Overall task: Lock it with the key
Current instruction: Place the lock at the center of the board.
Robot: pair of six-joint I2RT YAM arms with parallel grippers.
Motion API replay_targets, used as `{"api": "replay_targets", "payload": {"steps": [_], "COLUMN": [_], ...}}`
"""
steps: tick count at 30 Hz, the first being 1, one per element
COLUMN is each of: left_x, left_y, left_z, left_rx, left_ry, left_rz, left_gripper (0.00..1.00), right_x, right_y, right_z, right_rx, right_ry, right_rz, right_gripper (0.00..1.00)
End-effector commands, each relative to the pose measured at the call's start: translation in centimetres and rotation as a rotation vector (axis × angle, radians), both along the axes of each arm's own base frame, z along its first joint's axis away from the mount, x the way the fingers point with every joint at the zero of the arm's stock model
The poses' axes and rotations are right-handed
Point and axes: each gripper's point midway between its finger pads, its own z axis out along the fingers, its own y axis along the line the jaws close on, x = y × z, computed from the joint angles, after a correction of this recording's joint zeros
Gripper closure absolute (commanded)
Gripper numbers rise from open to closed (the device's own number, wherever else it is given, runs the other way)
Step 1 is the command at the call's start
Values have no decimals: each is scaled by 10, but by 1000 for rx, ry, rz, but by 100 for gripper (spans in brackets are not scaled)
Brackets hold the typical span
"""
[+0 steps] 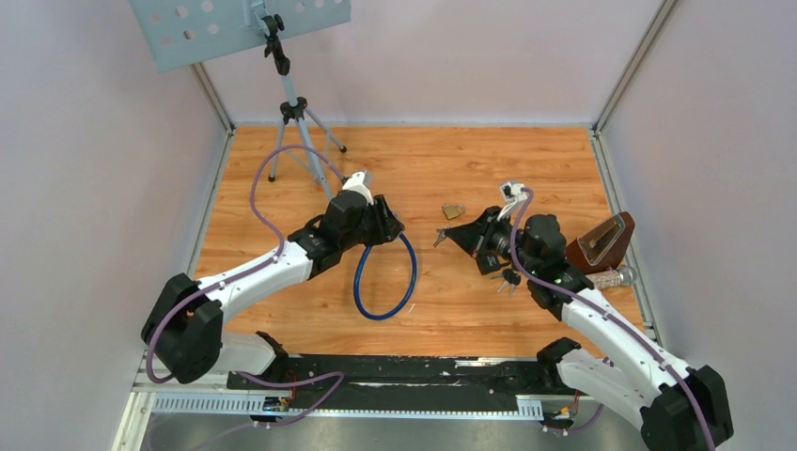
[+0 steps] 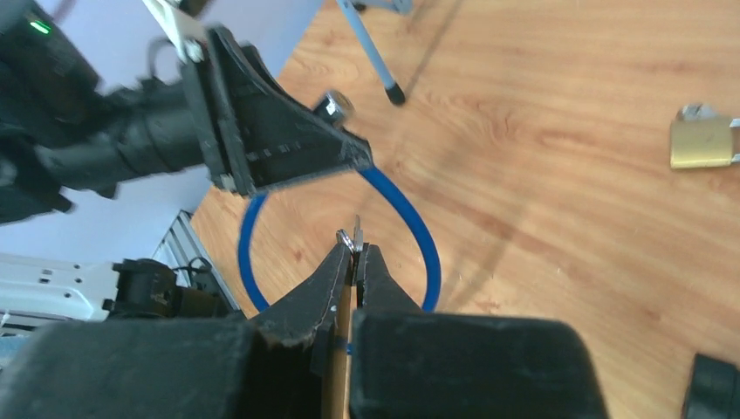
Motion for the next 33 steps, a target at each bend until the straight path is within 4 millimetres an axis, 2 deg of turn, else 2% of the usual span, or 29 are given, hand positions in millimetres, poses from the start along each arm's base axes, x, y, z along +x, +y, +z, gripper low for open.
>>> {"api": "replay_targets", "payload": {"steps": [1, 2, 3, 5, 6, 9, 17, 21, 26, 28, 29, 30, 31, 32, 33], "left_x": [18, 15, 17, 15, 12, 9, 0, -5, -11, -20, -19, -26, -25, -32, -31], "left_y": [43, 52, 62, 80, 88, 115, 159, 173, 178, 184, 183, 189, 187, 192, 191], "left_z": [13, 9, 7, 1, -4, -11, -10, -7, 5, 11, 21, 20, 32, 32, 43], "left_rx": [156, 195, 227, 288, 320, 420, 546, 586, 594, 611, 578, 613, 588, 619, 598], "left_ry": [-38, -33, -41, -41, -30, -28, -59, -60, -52, -16, -12, 16, 15, 41, 36], "left_rz": [201, 215, 257, 308, 322, 409, 547, 583, 581, 595, 620, 620, 634, 627, 632], "left_gripper": [60, 52, 38, 27, 25, 9, 4, 4, 3, 1, 0, 0, 0, 0, 0], "right_x": [3, 2, 2, 1, 2, -1, -10, -13, -16, -12, -9, -7, -4, -2, 1], "right_y": [15, 22, 29, 46, 54, 80, 136, 156, 175, 179, 178, 177, 175, 173, 170], "right_z": [-31, -42, -50, -64, -74, -83, -112, -130, -153, -154, -155, -153, -151, -147, -142], "right_rx": [3, -10, -19, -40, -57, -79, -127, -150, -212, -236, -253, -265, -282, -299, -314], "right_ry": [60, 73, 84, 111, 131, 145, 200, 236, 270, 280, 287, 285, 275, 266, 259], "right_rz": [-39, -34, -31, -5, 3, 42, 126, 151, 172, 161, 147, 133, 126, 114, 92], "right_gripper": [100, 100, 100, 100, 100, 100, 100, 100, 100, 94, 88, 79, 69, 60, 51]}}
